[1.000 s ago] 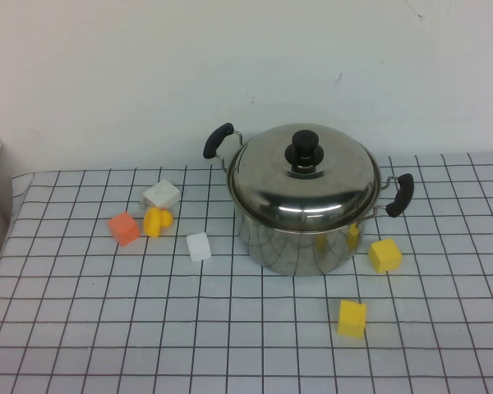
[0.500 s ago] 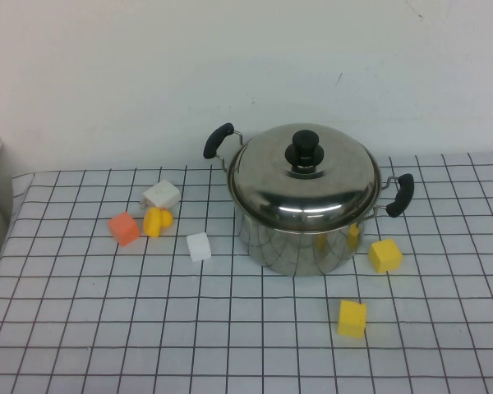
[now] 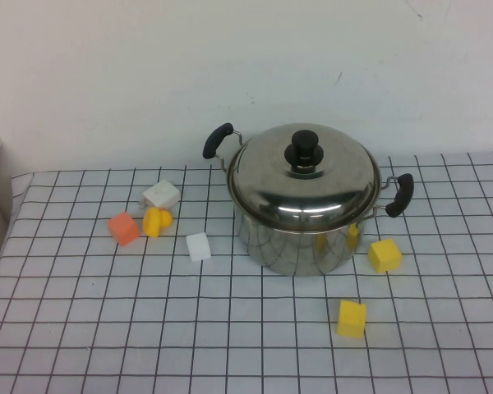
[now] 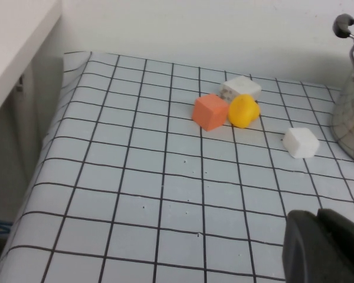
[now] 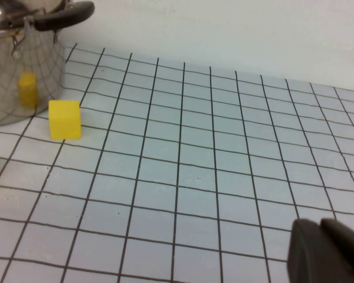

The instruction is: Cover the pot

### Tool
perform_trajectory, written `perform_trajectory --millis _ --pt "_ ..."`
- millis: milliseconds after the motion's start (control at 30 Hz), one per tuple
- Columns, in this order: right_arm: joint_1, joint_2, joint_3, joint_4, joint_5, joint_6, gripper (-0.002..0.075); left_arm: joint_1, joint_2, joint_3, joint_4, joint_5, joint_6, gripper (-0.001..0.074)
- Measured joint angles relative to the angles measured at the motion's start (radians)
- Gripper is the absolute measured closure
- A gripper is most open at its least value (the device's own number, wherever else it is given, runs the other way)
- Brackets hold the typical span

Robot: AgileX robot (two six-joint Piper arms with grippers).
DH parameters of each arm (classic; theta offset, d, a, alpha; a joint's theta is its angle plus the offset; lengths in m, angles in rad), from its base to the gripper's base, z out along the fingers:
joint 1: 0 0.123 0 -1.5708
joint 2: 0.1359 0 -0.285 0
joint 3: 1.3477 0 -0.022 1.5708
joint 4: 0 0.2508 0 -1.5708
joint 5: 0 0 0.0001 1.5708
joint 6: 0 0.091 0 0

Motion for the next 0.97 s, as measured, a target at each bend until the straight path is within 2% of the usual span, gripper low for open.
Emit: perform_trajectory --millis 967 --pt "0.0 0.0 0.0 -0.002 0.0 0.0 0.0717 0.018 -0.002 -0.001 -0.006 0.004 0.0 0.0736"
